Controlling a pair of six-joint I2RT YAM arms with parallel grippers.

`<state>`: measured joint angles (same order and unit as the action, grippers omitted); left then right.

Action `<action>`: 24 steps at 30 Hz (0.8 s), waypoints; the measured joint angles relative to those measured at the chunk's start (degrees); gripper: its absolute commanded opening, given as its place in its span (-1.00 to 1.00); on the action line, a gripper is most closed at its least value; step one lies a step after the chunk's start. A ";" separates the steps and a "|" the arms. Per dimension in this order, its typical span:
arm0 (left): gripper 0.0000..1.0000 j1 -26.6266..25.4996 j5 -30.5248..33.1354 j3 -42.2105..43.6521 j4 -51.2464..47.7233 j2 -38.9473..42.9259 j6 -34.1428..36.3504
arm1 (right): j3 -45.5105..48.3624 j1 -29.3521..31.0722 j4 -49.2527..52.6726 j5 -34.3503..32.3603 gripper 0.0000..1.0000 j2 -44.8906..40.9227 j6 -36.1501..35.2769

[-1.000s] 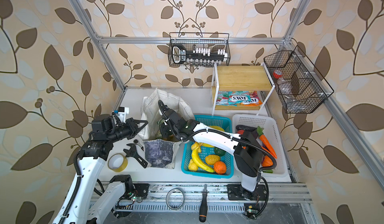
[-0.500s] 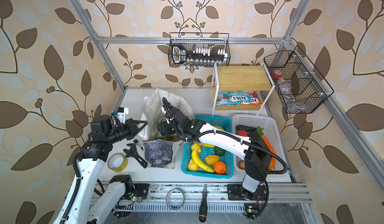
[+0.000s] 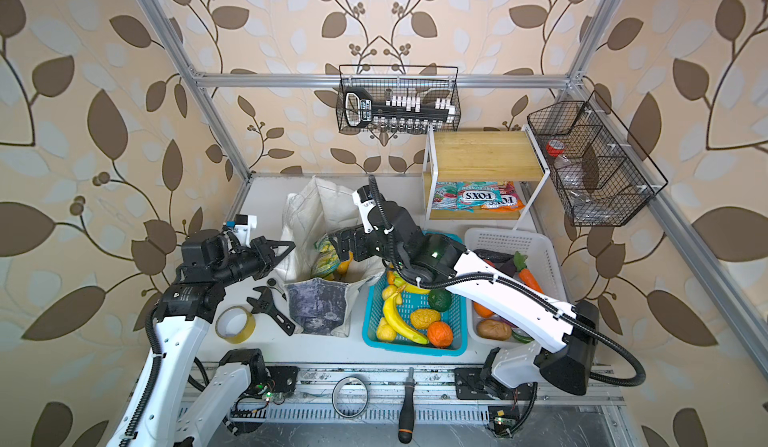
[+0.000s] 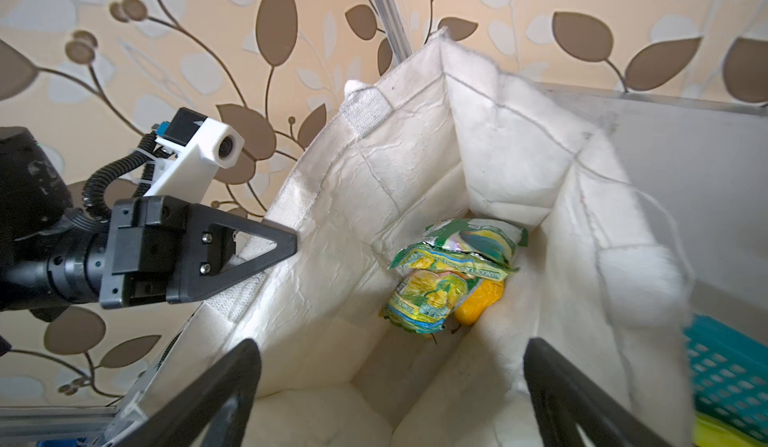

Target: Place the food into the grocery bag and tie it

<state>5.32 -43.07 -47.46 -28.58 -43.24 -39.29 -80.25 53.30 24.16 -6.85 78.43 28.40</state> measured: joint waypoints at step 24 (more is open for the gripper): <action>-1.00 0.00 1.29 0.55 1.60 0.24 -2.82 | 17.64 -13.35 -2.93 13.88 -0.47 -0.24 2.25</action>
<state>5.32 -41.78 -46.92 -26.98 -43.00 -42.11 -62.61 39.94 21.23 7.03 78.19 30.65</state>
